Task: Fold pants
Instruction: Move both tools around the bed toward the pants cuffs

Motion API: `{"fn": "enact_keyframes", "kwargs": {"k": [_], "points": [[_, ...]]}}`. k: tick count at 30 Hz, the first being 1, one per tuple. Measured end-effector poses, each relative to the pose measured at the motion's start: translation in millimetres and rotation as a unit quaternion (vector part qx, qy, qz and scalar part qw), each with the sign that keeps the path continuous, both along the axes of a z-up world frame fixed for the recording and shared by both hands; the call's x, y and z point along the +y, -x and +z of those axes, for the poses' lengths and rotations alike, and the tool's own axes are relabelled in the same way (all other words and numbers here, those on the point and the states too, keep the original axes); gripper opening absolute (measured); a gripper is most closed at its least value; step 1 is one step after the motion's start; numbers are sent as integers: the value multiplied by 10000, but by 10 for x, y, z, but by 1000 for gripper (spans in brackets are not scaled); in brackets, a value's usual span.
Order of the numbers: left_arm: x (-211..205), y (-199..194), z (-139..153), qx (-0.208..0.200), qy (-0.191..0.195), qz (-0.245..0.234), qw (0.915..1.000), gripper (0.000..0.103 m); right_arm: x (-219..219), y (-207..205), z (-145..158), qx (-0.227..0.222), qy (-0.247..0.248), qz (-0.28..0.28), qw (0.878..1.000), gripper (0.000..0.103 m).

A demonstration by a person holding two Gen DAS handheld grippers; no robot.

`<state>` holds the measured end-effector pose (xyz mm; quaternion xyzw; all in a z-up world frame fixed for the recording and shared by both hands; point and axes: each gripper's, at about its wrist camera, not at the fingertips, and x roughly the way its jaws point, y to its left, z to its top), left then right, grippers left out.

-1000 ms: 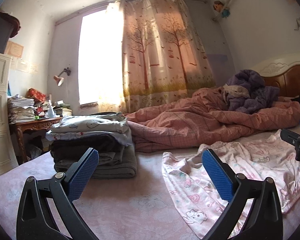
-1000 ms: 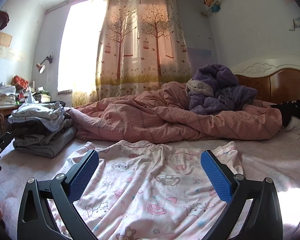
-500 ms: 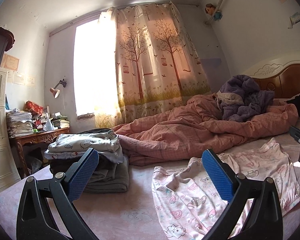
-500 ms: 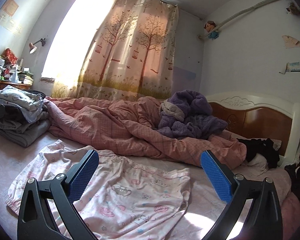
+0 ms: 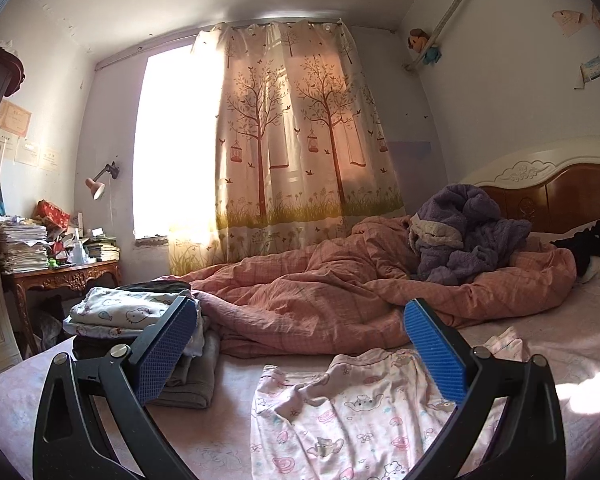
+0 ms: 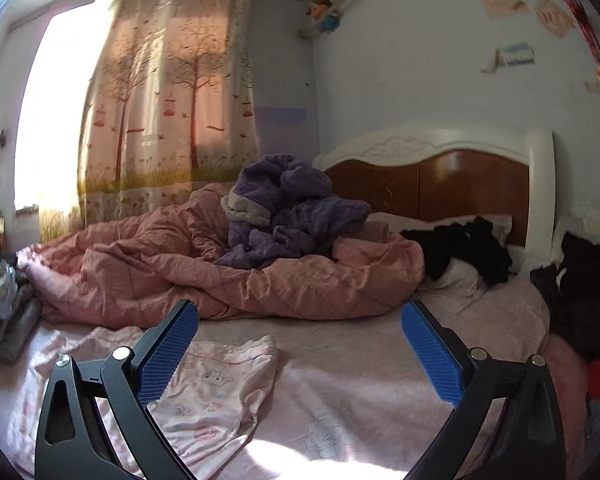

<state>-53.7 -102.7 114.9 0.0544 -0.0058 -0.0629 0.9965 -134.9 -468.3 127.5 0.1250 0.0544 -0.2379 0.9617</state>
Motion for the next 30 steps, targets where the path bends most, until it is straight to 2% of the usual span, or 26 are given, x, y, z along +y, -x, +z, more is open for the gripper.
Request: {"fn": "enact_keyframes", "kwargs": {"k": [3,5,7,9,13,15,18,20,21,23,25,28,30], "points": [[-79,74,87,-170,-112,-25,9998,103,-432,159,132,-187,-446,-147,9987,98],[-119,101,173,-268,-143,-25,9995,103,-588,226,271,-156,-207,-363,9990,98],[-131,90,252,-197,10,-119,9997,103,-627,214,400,-5,170,-320,9993,98],[-151,21,297,122,320,-317,9989,103,-625,169,462,65,283,-193,9994,98],[-239,-111,149,773,807,-728,9911,103,-717,61,381,-2,-176,542,9984,93],[-362,-162,-60,983,840,-857,9879,95,-746,41,274,-94,-434,765,9961,91],[-606,-259,-413,1407,472,-1003,9838,69,-766,49,69,-165,-759,1244,9892,88],[-779,-328,-640,1926,149,-1348,9719,39,-747,93,-65,-209,-741,1389,9873,86],[-823,-336,-724,2105,58,-1493,9661,34,-708,108,-136,-248,-682,1403,9874,85],[-897,-280,-880,2377,-126,-1805,9543,32,-668,141,-276,-249,-574,1294,9896,85],[-971,-173,-992,2517,-352,-1969,9469,31,-592,114,-415,-103,-588,1177,9912,85],[-1049,-19,-1055,2627,-453,-2312,9357,30,-544,20,-636,101,-772,1223,9894,82],[-1144,68,-1117,2819,-583,-2648,9203,30,-529,-67,-755,232,-925,1274,9873,82]]}}
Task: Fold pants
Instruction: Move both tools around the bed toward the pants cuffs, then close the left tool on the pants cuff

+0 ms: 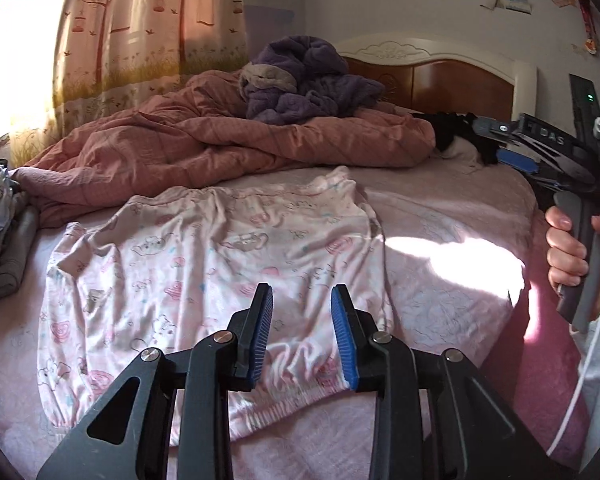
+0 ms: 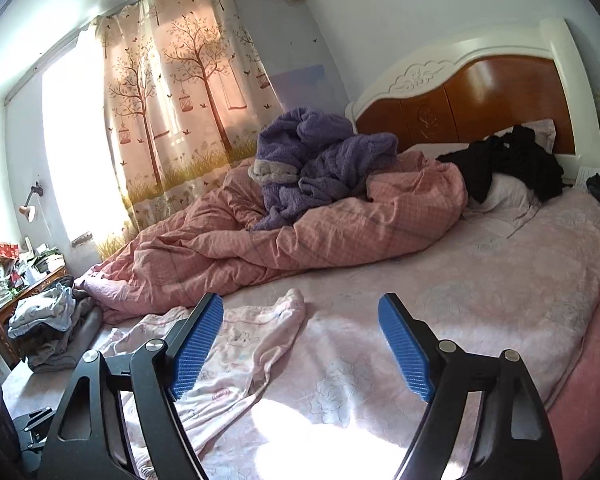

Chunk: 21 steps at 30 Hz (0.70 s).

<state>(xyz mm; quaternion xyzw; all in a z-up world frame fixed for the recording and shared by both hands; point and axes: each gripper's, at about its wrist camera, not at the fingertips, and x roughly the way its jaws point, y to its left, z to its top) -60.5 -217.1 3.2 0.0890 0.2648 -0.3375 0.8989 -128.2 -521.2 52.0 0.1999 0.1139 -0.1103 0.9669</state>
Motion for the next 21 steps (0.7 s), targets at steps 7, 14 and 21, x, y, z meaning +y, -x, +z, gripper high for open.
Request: {"fn": "enact_keyframes", "kwargs": {"k": [7,14,21], "points": [[-363,82,-287,390,-656,-621,9951,33,58,-151,-175,235,85,145,9996,78],[-432,61,-409,695,-918,-812,9900,47,-24,-245,-208,328,36,170,9993,76],[-400,-66,-341,466,-860,-473,9941,12,-229,-922,-195,623,-339,784,9944,67]]}}
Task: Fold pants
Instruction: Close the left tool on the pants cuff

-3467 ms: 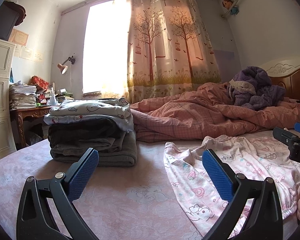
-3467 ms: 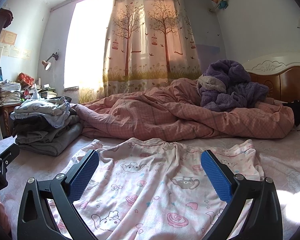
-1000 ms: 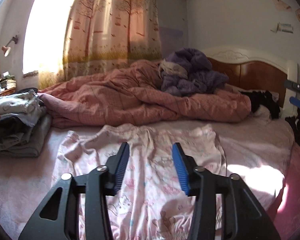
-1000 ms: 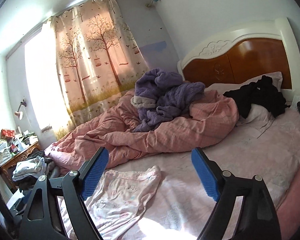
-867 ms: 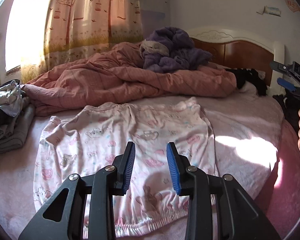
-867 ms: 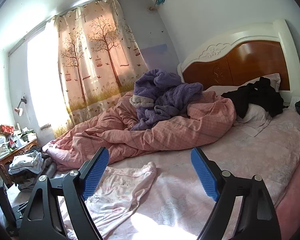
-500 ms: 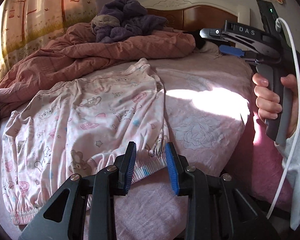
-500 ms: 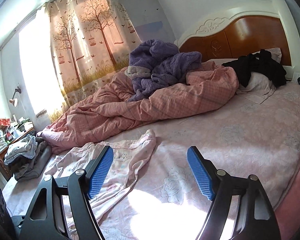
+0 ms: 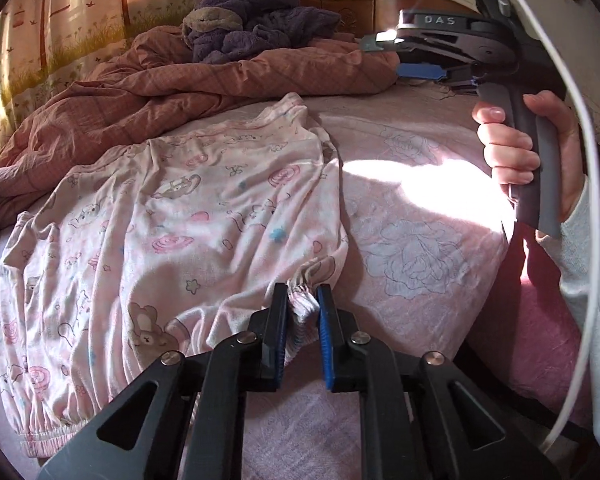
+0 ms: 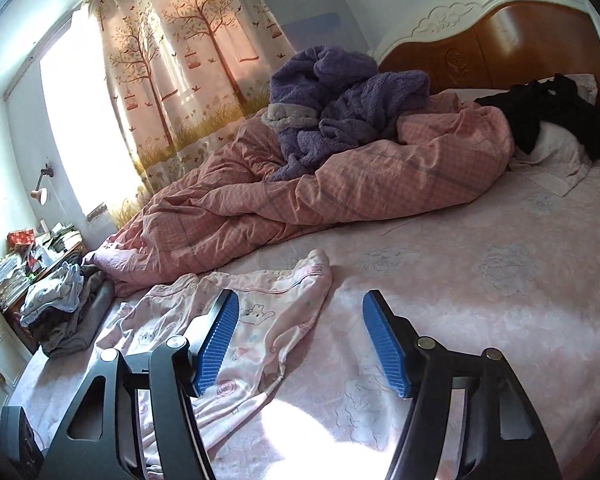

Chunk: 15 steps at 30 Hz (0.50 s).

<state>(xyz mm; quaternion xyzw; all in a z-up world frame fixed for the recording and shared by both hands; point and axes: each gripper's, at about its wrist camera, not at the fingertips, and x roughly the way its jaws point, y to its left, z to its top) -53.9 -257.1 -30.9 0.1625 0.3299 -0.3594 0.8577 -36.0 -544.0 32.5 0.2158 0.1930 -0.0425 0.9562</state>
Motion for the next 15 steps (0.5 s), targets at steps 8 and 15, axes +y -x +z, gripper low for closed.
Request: {"fn": "enact_keyframes", "kwargs": {"k": [8,15], "points": [[-54,-234,34,316,34,-36,9995,9,-273,-1271,-351,928,-669,88,9934,64],[73,-199,52,491,270,48,9984,9,-506,-1803,-730,1233,-1377,532,9813,56]]}}
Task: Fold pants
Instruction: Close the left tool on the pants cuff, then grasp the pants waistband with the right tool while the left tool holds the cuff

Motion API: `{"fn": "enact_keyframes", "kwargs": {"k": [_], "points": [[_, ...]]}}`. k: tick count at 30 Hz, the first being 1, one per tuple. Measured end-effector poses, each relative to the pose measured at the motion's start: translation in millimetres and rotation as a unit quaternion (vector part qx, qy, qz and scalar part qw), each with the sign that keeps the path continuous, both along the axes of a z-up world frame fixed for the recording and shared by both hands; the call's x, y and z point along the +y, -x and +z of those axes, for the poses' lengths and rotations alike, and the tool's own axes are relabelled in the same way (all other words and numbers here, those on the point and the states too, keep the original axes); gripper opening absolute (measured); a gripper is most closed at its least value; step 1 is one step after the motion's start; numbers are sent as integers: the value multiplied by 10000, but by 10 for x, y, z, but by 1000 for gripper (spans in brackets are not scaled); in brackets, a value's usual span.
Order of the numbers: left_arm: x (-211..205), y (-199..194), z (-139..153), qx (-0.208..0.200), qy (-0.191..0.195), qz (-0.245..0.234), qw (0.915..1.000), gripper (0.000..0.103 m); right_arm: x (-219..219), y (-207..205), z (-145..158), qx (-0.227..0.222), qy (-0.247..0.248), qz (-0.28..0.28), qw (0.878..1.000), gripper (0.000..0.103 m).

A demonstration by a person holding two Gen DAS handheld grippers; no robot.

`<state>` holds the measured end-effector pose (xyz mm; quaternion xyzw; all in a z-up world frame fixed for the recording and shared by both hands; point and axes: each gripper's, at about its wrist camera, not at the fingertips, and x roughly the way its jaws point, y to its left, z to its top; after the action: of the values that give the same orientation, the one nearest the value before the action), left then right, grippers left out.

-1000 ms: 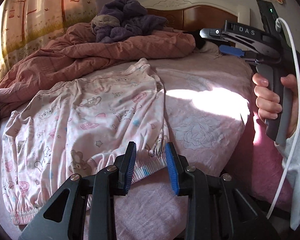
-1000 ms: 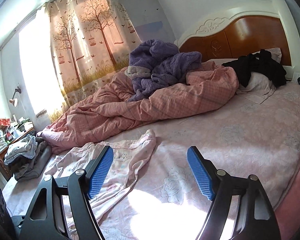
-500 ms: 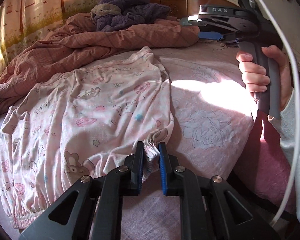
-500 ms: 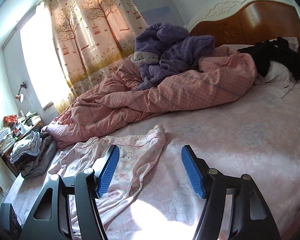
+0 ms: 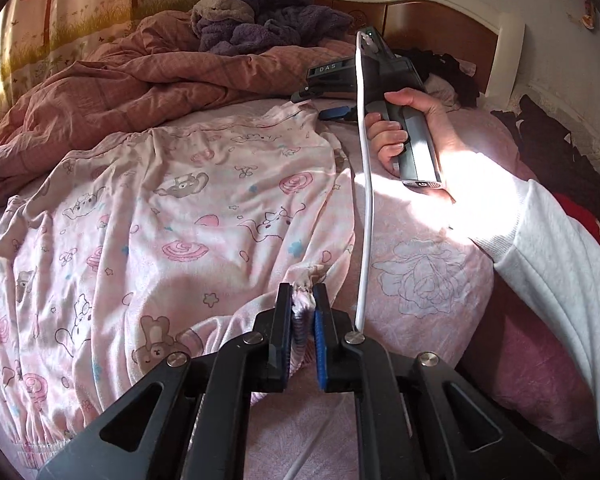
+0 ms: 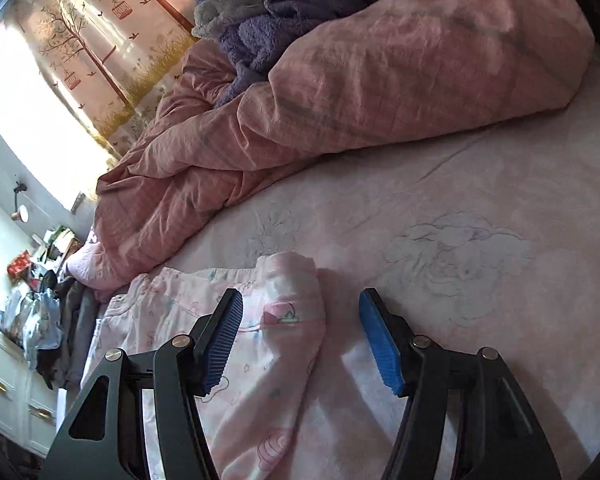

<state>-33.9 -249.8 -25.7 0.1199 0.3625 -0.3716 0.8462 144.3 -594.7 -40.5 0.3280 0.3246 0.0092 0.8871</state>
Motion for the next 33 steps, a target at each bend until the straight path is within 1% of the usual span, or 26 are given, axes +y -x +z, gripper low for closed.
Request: {"fn": "enact_keyframes", "kwargs": {"k": [1,2,3,4,7,9,12,14,16,18,20,23,25,27,29,30,32,33], "points": [[5,4,8,-27,10,45,10000,9,1,-36,-24,15,-80,92,9999,41],[14,12,21,-80,26,90,9999,9,1,-76,-65,108,-194,171,9996,30],[27,29,45,-167,42,145,9997,9,9,-84,-106,199,-272,217,9992,10],[51,54,68,-245,72,188,9995,9,16,-70,-111,194,-310,235,9991,4],[105,73,144,-343,233,243,9988,8,19,99,57,-251,-165,-38,9995,4],[125,110,201,-449,337,178,9983,8,9,246,210,-537,-93,-109,9985,3],[124,219,302,-633,484,6,9968,8,5,522,525,-930,337,-142,9950,3],[117,290,382,-725,596,-72,9956,8,-20,704,751,-1102,643,-242,9915,3],[132,326,470,-710,774,-130,9944,8,-66,867,958,-1229,806,-382,9884,3],[180,350,550,-651,977,-213,9929,8,-62,985,1136,-1267,1053,-473,9852,3],[257,390,616,-701,1093,-198,9913,8,-19,1055,1279,-1267,1241,-511,9828,3],[447,409,662,-836,1108,86,9903,8,105,1063,1414,-1207,1367,-436,9823,3],[648,345,652,-750,1193,310,9895,8,261,1015,1456,-1188,1522,-408,9803,3],[854,242,603,-694,1178,553,9891,8,447,939,1493,-1235,1615,-337,9785,3],[1058,131,524,-662,1105,889,9877,8,634,845,1533,-1261,1568,-316,9790,3],[1183,62,465,-556,1107,1032,9869,8,730,806,1556,-1295,1491,-314,9798,3],[1388,-43,377,-399,1128,1243,9850,8,978,722,1643,-1443,1426,-304,9787,3],[1490,-64,339,-393,1085,1366,9839,8,1088,677,1681,-1514,1430,-300,9776,3]]}}
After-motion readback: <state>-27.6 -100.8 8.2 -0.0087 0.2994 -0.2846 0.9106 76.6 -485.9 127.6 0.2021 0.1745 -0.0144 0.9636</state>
